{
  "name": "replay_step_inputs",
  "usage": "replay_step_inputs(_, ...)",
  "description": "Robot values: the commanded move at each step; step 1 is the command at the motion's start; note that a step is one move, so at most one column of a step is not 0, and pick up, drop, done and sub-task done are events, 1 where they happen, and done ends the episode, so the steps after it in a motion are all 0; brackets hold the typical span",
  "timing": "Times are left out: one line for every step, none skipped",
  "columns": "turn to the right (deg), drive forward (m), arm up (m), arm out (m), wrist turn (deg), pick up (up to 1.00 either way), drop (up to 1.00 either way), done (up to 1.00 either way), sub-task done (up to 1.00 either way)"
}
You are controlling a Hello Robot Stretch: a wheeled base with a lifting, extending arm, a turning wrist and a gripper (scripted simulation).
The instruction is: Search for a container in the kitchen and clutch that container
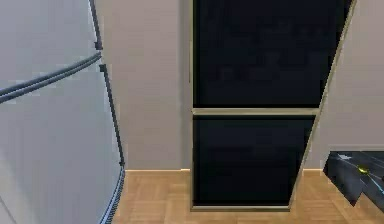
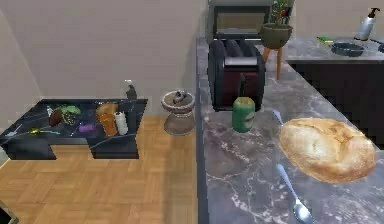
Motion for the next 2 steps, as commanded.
replay_step_inputs(0.0, 0.45, 0.0, 0.0, 0.0, 0.0, 0.0, 0.0, 0.0)
replay_step_inputs(45.0, 0.0, 0.0, 0.0, 0.0, 0.0, 0.0, 0.0, 0.0)
